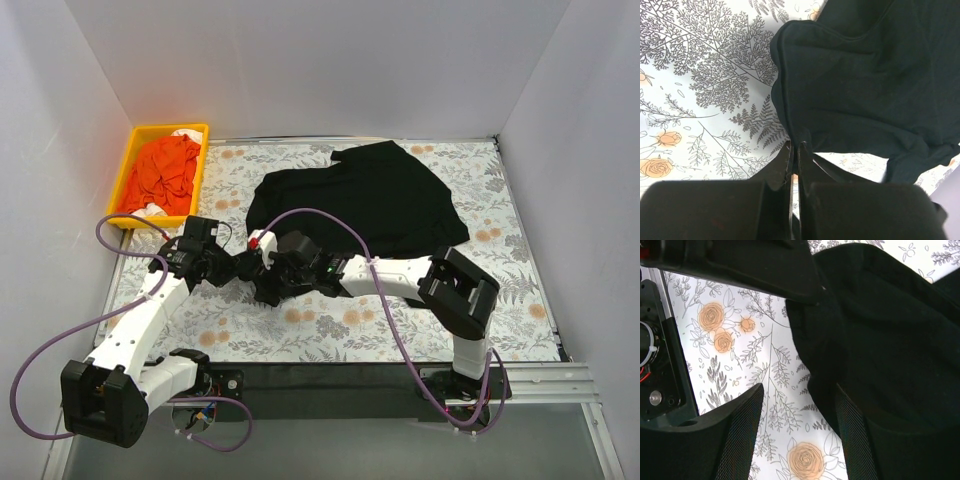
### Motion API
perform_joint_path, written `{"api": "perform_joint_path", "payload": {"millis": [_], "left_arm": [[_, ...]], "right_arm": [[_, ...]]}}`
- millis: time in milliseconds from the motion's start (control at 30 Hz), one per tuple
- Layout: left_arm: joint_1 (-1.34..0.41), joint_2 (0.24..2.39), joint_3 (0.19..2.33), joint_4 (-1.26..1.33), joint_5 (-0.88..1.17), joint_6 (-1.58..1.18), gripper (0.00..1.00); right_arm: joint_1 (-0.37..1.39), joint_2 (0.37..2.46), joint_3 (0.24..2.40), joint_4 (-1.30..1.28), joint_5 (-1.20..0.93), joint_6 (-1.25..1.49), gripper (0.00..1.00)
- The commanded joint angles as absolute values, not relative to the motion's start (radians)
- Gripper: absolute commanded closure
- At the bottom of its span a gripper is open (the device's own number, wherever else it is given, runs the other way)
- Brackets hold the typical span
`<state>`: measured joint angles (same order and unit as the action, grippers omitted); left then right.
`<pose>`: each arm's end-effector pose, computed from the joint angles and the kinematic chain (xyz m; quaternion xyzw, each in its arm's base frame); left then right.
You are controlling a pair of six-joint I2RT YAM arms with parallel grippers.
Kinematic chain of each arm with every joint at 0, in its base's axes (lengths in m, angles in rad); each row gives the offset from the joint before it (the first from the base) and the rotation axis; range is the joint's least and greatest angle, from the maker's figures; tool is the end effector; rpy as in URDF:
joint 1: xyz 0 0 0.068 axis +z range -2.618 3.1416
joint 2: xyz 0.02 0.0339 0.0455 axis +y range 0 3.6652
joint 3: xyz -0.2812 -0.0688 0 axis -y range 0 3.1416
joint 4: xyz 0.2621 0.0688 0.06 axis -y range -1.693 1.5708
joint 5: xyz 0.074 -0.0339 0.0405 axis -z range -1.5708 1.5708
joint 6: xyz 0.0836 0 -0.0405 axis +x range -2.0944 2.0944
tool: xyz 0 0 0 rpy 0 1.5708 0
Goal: Fold and stack the t-shirts
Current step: Flatten the tshirt out
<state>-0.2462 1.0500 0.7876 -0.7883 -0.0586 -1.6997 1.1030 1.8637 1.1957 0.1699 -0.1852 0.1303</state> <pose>0.2214 -0.0506 0.2107 -0.6475 0.7169 -0.1965 0.1681 0.2033 0.4365 0.1929 -0.4418 0.7346 0.3591 0.3691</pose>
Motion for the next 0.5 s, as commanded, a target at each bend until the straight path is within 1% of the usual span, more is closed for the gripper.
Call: {"api": "perform_joint_path", "payload": {"millis": [0, 67, 167, 267, 300, 367, 400, 467], "left_arm": [[-0.252, 1.045, 0.828, -0.808, -0.049, -1.690, 1.00], [-0.252, 1.048, 0.830, -0.807, -0.043, -1.689, 1.00], [-0.252, 1.049, 0.831, -0.805, -0.037, -1.690, 1.00], [-0.252, 1.051, 0.828, -0.805, -0.037, -1.689, 1.00], [-0.252, 1.052, 0.828, -0.805, -0.037, -1.690, 1.00], [-0.252, 1.052, 0.827, -0.802, -0.034, -1.694, 1.00], [-0.252, 1.052, 0.825, -0.802, -0.031, -1.697, 1.00], [-0.252, 1.049, 0.825, -0.804, -0.035, -1.698, 1.00]], "right_arm": [[1.118, 1.885, 1.246, 0.261, -0.133, 0.121, 0.45], [1.120, 1.904, 1.253, 0.267, -0.114, 0.130, 0.46], [1.120, 1.917, 1.269, 0.278, -0.083, 0.132, 0.51], [1.120, 1.933, 1.287, 0.279, -0.081, 0.124, 0.68], [1.120, 1.936, 1.290, 0.279, -0.083, 0.126, 0.78], [1.118, 1.940, 1.290, 0.279, -0.083, 0.129, 0.89], [1.120, 1.940, 1.290, 0.279, -0.081, 0.127, 0.98], [1.118, 1.934, 1.286, 0.279, -0.083, 0.129, 0.99]]}}
